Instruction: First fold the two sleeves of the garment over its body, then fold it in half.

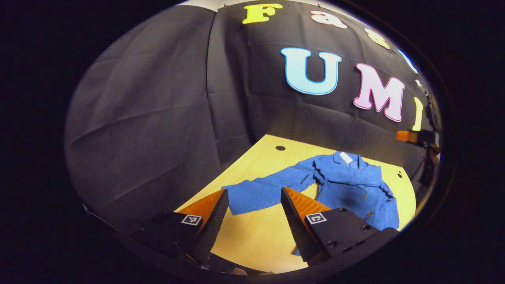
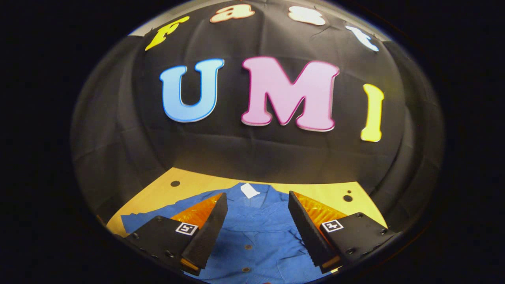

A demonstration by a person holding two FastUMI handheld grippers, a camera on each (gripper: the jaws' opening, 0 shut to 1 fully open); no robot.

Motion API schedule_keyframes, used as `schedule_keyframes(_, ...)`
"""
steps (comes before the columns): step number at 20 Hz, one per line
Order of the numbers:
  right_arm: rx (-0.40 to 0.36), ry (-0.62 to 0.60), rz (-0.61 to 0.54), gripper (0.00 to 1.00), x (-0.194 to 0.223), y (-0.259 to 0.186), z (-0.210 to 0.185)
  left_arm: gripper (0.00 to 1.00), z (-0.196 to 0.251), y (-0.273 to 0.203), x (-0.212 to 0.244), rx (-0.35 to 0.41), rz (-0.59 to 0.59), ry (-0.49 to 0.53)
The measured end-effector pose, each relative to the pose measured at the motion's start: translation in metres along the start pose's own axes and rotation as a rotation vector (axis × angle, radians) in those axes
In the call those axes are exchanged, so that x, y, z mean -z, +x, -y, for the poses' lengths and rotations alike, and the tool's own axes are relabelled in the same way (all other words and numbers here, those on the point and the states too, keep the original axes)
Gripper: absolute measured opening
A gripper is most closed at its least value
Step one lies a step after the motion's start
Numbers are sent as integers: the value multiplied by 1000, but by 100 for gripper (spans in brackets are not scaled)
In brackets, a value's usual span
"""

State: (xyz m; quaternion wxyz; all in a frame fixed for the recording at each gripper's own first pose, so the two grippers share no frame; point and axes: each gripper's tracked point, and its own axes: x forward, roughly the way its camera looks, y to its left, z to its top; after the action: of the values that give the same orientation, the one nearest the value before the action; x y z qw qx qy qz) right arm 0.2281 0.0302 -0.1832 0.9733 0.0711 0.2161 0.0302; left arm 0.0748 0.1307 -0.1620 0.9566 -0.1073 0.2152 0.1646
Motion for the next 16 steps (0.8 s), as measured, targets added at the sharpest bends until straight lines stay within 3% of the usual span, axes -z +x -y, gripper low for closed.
schedule_keyframes(2,34,14,55,97,-25,-54,13,78,-10,24,12,57,-56,31)
schedule_keyframes(5,81,-61,148,97,-52,-122,23,78,-50,75,39,12,-173,116)
schedule_keyframes(8,76,-56,229,96,-77,-167,10,78,-59,119,48,3,-260,51)
schedule_keyframes(9,68,-62,246,96,-81,-173,7,79,-62,132,53,-11,-300,11)
schedule_keyframes(10,56,-69,257,87,-84,-176,7,78,-65,143,56,-27,-334,-25)
schedule_keyframes(16,-27,-26,191,92,-63,-153,9,79,-68,181,65,-158,-422,-87)
